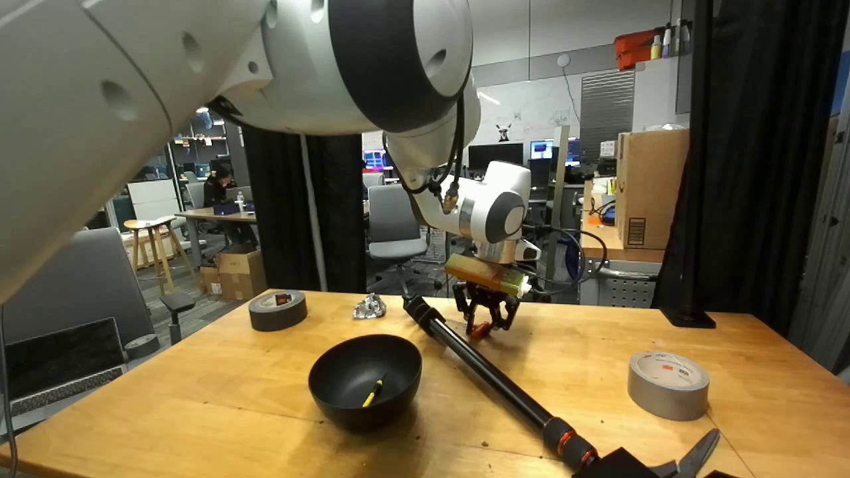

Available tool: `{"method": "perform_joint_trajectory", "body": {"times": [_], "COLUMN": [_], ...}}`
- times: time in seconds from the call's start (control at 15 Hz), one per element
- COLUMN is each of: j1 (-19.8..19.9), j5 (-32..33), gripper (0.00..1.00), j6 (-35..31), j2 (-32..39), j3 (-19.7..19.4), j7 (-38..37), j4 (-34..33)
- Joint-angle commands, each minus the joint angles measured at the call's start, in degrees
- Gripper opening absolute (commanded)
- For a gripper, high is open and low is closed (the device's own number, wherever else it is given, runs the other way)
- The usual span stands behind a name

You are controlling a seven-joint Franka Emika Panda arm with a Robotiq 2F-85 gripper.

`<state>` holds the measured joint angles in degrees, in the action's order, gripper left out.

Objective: Pick the orange object and put it in the bowl

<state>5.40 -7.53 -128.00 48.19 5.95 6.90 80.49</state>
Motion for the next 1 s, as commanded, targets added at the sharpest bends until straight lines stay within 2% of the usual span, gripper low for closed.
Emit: {"method": "perform_joint_trajectory", "body": {"times": [0.0, 0.07, 0.13, 0.4, 0.93], "j1": [0.13, 0.08, -0.03, -0.02, -0.70], "j5": [-1.64, -1.69, -1.59, -1.59, -1.52], "gripper": [0.05, 0.03, 0.07, 0.08, 0.08], "j6": [-0.79, -0.48, -0.11, 0.91, 3.88], "j2": [0.00, -0.38, -0.84, -4.84, -19.27], "j3": [0.30, 0.19, 0.03, -0.40, -2.21], "j7": [1.12, 0.90, 0.64, -0.45, -4.33], "j4": [-0.23, -0.07, 0.23, 2.82, 11.88]}}
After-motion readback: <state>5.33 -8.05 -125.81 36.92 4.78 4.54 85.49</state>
